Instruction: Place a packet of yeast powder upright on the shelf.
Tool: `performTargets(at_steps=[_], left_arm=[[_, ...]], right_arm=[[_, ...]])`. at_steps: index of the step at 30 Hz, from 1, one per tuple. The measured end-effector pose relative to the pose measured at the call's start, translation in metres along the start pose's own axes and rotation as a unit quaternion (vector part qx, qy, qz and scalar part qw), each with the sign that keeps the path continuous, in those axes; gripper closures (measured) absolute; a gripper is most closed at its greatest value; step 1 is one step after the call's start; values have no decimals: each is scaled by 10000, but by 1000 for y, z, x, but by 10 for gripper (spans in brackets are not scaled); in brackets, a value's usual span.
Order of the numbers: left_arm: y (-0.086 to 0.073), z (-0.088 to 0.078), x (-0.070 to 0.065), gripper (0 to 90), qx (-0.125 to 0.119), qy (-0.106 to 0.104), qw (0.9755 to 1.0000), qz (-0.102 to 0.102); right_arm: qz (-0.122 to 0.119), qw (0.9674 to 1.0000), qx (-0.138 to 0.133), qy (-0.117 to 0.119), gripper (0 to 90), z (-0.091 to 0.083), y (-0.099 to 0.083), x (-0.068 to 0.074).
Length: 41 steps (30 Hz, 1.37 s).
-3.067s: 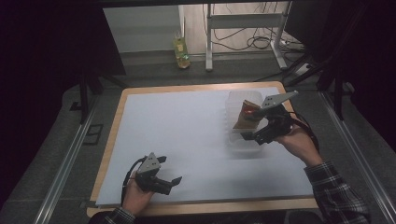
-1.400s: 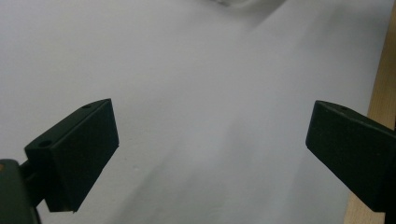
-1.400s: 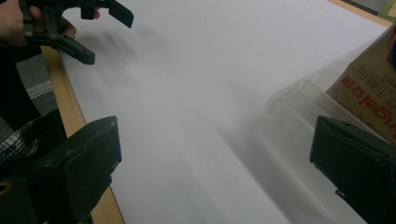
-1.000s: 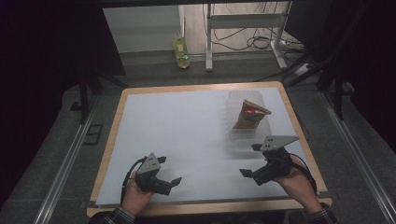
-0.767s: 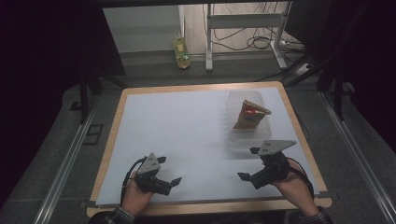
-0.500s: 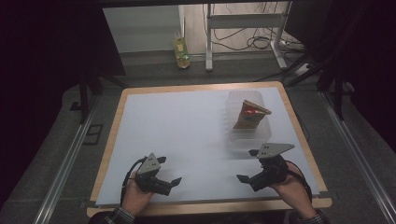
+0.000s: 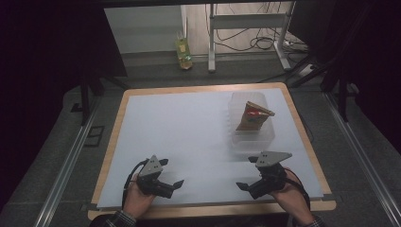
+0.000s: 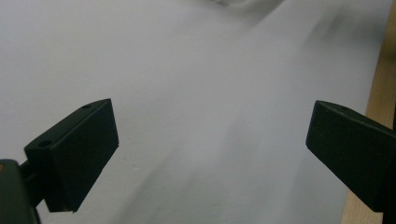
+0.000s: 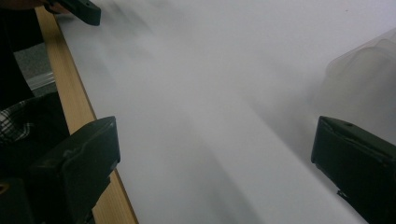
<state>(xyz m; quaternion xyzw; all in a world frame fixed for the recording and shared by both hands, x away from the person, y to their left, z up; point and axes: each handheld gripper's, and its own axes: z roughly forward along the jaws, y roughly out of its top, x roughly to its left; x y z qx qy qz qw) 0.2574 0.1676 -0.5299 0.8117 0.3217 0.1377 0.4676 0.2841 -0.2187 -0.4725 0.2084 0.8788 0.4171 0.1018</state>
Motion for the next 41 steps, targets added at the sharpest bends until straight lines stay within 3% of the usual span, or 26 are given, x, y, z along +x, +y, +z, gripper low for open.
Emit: performTargets(at_steps=[21, 41], left_arm=[[0, 0, -1, 24, 23, 16, 10000, 59], [0, 1, -3, 23, 74, 5, 9999, 144]], right_arm=[[-77, 9999, 118, -52, 13, 17, -18, 3], [-6, 9985, 556, 12, 12, 34, -34, 3]])
